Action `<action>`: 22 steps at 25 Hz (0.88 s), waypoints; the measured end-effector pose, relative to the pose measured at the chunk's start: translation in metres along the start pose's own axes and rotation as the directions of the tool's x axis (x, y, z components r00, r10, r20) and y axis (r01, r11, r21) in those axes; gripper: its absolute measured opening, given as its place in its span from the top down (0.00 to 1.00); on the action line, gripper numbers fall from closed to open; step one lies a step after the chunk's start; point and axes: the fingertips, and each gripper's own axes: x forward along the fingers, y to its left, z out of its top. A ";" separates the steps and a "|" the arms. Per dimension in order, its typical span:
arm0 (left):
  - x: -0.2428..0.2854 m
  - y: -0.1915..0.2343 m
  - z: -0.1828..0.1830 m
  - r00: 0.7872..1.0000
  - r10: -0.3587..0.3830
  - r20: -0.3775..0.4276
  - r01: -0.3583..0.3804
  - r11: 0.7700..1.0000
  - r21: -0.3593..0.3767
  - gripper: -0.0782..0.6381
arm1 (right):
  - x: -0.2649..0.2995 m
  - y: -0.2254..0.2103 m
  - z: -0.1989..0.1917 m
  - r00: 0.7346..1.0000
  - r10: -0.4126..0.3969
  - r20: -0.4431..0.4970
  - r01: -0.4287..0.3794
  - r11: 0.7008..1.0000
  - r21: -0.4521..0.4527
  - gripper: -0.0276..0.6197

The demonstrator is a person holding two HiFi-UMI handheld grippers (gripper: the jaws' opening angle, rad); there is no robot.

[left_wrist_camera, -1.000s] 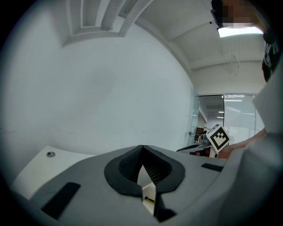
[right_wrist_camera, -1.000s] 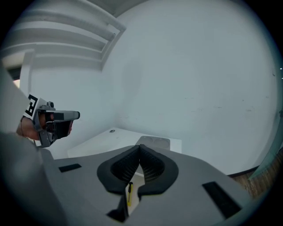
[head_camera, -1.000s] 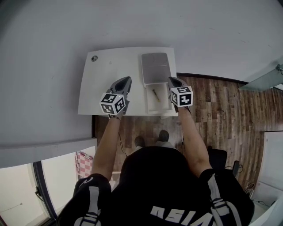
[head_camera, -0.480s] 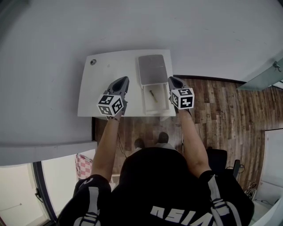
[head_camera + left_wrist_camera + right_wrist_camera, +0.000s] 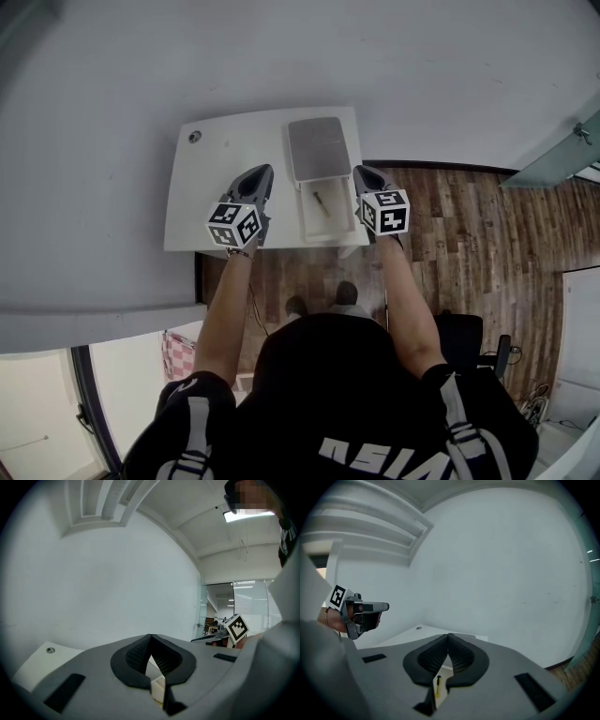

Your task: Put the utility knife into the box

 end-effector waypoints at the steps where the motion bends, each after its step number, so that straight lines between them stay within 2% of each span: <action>1: 0.000 -0.001 0.000 1.000 0.000 0.000 0.000 1.000 0.001 0.86 | -0.001 0.001 0.000 1.000 0.002 0.000 -0.002 1.000 -0.001 0.93; 22: -0.011 -0.014 0.001 1.000 -0.005 0.005 0.005 1.000 0.011 0.86 | -0.015 0.007 0.001 1.000 0.022 0.017 -0.022 1.000 0.001 0.93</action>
